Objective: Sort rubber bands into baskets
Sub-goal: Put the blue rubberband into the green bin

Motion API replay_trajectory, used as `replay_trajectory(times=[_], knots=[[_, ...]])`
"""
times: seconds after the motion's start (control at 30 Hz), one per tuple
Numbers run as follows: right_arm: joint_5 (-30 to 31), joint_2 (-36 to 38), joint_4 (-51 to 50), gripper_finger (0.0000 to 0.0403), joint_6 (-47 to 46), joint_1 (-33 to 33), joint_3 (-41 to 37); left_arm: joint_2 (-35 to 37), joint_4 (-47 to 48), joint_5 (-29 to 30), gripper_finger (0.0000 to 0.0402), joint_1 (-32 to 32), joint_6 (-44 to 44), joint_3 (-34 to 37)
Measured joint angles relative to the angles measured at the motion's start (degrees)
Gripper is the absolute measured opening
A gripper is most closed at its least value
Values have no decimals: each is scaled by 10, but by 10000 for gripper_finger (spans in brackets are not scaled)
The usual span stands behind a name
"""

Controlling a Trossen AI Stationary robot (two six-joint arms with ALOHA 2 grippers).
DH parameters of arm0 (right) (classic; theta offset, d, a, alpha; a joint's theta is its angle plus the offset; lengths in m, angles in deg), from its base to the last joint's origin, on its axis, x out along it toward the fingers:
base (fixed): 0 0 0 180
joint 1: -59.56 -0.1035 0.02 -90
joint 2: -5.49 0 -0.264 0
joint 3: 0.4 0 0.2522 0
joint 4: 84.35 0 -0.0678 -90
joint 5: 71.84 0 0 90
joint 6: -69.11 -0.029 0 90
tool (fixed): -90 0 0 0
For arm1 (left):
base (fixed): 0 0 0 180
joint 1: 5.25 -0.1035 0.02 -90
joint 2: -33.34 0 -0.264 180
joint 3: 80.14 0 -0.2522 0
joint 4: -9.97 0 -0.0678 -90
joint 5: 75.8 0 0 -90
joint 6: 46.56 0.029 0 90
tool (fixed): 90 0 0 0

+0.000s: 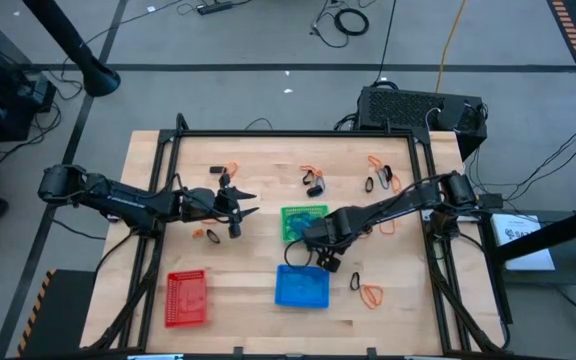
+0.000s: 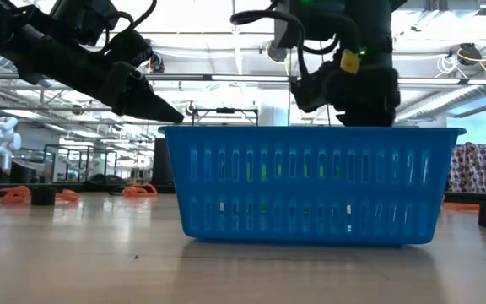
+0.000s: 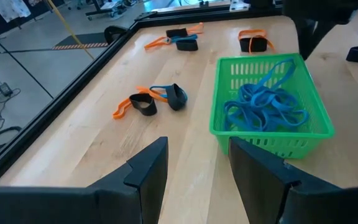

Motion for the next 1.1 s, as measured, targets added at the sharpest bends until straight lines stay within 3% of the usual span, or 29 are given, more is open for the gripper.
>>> replay_trajectory(times=[0.23, 0.5, 0.6, 0.7, 0.9, 1.1], knots=[[66, 1, -32, 0, 8, 18, 0, 0, 0, 0, 177, 0, 0, 0], [19, 1, 33, 0, 61, 23, 0, 0, 0, 0, 177, 0, 0, 0], [28, 1, -7, 0, 68, 26, 0, 0, 0, 0, 177, 0, 0, 0], [87, 1, -84, 0, 73, 40, 0, 0, 0, 0, 177, 0, 0, 0], [171, 9, -190, 0, 98, 113, 0, 0, 0, 0, 177, 0, 0, 0], [200, 86, -187, 0, 153, 237, -1, 0, 2, 0, 177, 0, 0, 0]])
